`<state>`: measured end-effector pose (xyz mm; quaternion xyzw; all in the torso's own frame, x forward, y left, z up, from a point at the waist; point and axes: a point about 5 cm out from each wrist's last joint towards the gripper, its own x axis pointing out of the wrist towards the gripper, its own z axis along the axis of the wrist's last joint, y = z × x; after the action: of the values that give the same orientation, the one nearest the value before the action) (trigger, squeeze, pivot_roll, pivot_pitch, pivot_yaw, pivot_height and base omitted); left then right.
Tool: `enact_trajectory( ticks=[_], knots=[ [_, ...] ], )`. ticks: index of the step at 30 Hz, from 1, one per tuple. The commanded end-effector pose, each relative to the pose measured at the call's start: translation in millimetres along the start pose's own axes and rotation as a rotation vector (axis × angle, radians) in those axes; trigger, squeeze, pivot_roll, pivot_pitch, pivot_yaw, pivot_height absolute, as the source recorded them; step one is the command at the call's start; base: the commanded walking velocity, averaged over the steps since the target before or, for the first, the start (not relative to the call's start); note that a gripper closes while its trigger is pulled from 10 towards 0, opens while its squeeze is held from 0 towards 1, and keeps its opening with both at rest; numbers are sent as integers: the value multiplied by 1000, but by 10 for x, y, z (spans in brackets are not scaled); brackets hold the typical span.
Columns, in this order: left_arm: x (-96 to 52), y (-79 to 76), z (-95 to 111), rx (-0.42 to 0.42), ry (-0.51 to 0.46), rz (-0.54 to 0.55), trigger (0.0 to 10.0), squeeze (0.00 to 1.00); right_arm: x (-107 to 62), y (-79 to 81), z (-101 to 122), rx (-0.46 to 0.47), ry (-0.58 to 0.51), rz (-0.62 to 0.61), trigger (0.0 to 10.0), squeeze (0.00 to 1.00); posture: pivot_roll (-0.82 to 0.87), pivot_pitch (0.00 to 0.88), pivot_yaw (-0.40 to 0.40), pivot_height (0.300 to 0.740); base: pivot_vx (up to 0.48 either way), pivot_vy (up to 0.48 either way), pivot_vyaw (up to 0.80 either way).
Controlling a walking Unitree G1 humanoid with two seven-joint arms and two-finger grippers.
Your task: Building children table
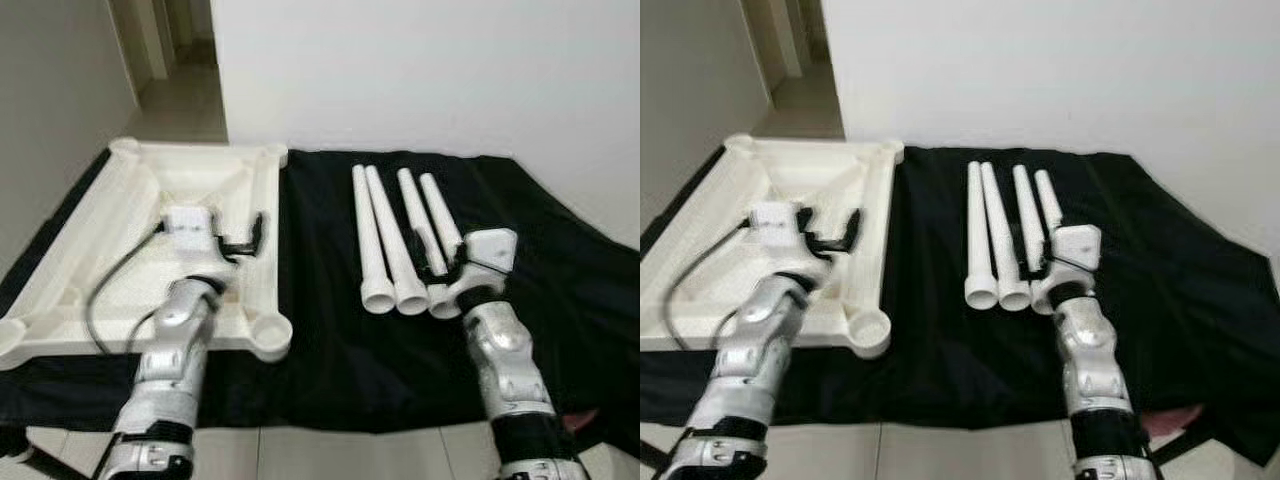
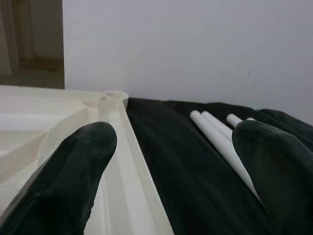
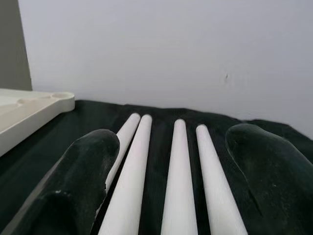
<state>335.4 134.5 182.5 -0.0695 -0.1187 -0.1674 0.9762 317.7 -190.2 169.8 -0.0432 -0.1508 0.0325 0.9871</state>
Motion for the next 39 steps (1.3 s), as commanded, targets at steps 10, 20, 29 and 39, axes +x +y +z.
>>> enact_trajectory(
  ticks=[10,20,29,39],
  knots=[
    [33,-26,-39,40,73,-129,10000,0,77,26,-8,7,38,-39,10000,0,-3,33,-36,740,0,0,0],
    [76,-117,-31,24,92,-185,10000,0,107,-21,-37,66,121,-57,10000,0,-31,40,-23,740,0,0,0],
    [6,-439,-66,26,152,-392,10000,0,89,-24,-127,100,254,-44,10000,0,-30,33,-17,740,0,0,0],
    [-356,-789,-66,-4,253,-807,10000,0,17,-4,-288,66,406,64,10000,0,-15,19,-17,740,0,0,0]
  ],
)
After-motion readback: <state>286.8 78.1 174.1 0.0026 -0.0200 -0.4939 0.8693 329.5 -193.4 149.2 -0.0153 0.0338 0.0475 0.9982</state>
